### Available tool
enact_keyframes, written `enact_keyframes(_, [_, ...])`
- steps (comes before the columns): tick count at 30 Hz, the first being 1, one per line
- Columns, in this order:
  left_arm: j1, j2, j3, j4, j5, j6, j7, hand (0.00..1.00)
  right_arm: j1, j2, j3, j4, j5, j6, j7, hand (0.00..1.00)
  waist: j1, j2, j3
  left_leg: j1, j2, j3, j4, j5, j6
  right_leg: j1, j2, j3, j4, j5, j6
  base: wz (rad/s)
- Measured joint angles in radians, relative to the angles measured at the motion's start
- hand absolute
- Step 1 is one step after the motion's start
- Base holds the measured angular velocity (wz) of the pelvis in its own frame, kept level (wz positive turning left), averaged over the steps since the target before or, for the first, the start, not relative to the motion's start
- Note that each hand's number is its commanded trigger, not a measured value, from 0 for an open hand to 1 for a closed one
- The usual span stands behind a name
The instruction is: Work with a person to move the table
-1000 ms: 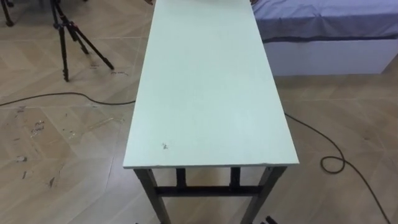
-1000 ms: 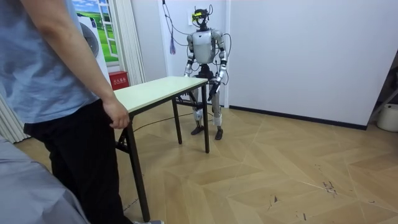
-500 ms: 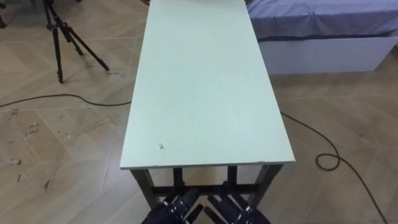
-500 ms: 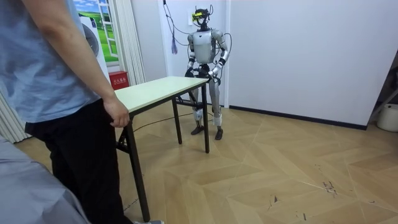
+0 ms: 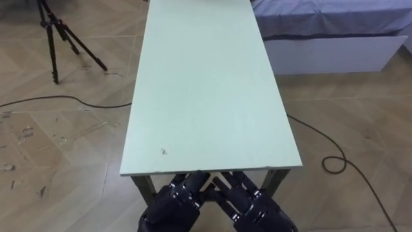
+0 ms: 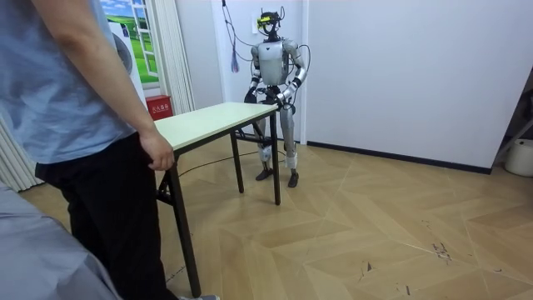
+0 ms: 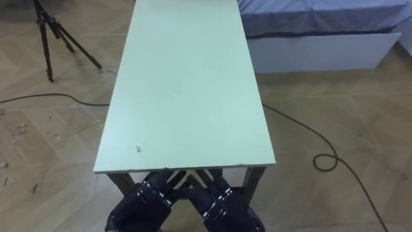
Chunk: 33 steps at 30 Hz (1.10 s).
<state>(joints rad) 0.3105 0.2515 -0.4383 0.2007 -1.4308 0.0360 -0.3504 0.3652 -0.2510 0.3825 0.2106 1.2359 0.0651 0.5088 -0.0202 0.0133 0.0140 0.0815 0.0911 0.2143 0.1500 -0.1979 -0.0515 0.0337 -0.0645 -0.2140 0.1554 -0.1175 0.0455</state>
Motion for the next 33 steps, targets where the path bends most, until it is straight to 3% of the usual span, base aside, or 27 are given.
enact_keyframes(2, [-0.01,0.006,0.002,0.0,-0.002,-0.001,0.023,0.0,-0.011,-0.024,0.02,-0.015,0.012,0.0,-0.021,0.0,-0.002,0.0,0.0007,0.001,0.0,0.0,0.0,0.0,0.0,0.0,0.0,0.0,0.002,0.0,0.0,0.0])
enact_keyframes(6, [-0.024,0.015,0.008,0.0,-0.032,-0.001,0.06,0.0,-0.017,-0.032,0.02,-0.018,0.012,0.002,-0.033,0.0,0.0,0.002,0.0018,0.009,0.0,-0.001,0.001,0.0,0.0,0.001,-0.001,0.001,0.013,0.0,0.0,0.0])
enact_keyframes(12, [-0.039,0.012,0.078,0.022,-0.073,-0.002,0.13,0.0,-0.045,-0.03,0.026,-0.018,0.012,0.023,-0.07,0.0,0.005,0.004,0.0044,0.018,-0.001,-0.001,-0.001,0.0,0.0,0.003,0.001,0.017,0.018,0.0,0.0,-0.07])
enact_keyframes(16, [-0.062,0.002,0.109,0.1,-0.13,0.001,0.17,0.0,-0.062,-0.04,0.025,-0.017,0.019,0.042,-0.09,0.0,0.033,0.002,0.0065,0.025,0.0,-0.001,-0.001,0.0,0.0,0.002,0.002,0.019,0.028,0.0,0.0,-0.02])
enact_keyframes(21, [-0.063,0.001,0.117,0.176,-0.128,0.029,0.197,0.0,-0.079,-0.058,0.024,-0.017,0.066,0.067,-0.119,0.0,0.057,-0.002,0.0077,0.027,0.001,0.0,-0.003,0.0,0.0,0.001,0.002,0.019,0.029,0.0,0.0,-0.01])
enact_keyframes(29, [-0.065,0.003,0.131,0.187,-0.13,0.058,0.227,0.0,-0.103,-0.067,0.022,-0.017,0.186,0.103,-0.172,0.0,0.059,0.001,0.0057,0.03,0.0,-0.001,-0.001,0.0,0.0,0.003,0.002,0.019,0.03,0.0,0.0,0.0])
enact_keyframes(33, [-0.089,0.001,0.154,0.246,-0.129,0.106,0.234,0.0,-0.106,-0.056,-0.011,0.011,0.22,0.121,-0.182,0.0,0.056,0.009,0.004,0.04,0.0,-0.005,0.0,0.0,0.0,0.016,0.002,0.018,0.028,0.0,-0.001,0.02])
